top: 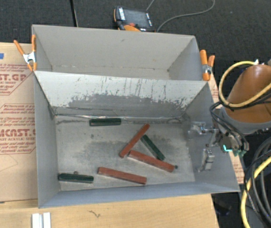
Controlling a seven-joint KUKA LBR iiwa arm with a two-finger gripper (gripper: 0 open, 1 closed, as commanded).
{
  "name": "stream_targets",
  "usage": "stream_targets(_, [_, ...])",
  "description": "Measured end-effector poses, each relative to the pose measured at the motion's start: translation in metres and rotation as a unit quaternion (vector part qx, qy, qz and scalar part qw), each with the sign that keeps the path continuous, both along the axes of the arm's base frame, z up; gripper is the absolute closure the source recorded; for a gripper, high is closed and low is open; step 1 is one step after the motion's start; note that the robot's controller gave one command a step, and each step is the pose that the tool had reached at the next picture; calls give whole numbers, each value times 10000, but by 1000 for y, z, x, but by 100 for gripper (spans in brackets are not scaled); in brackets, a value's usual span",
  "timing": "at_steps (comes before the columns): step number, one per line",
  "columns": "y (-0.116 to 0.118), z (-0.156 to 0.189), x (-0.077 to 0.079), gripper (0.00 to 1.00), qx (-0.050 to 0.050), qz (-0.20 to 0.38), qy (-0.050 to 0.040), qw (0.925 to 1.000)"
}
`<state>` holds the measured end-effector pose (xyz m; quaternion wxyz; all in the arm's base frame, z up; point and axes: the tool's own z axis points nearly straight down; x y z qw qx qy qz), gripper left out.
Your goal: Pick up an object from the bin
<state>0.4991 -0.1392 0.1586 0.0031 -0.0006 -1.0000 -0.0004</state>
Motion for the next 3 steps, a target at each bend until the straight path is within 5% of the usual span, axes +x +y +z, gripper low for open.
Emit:
stream_targets(1, [61,-91,-19,0,4,-638,-61,9979])
stream_targets(2, [59,-89,-20,100,-5,-644,-27,9979])
stream_targets(3, [51,55,-12,100,-4,2065,-52,9784])
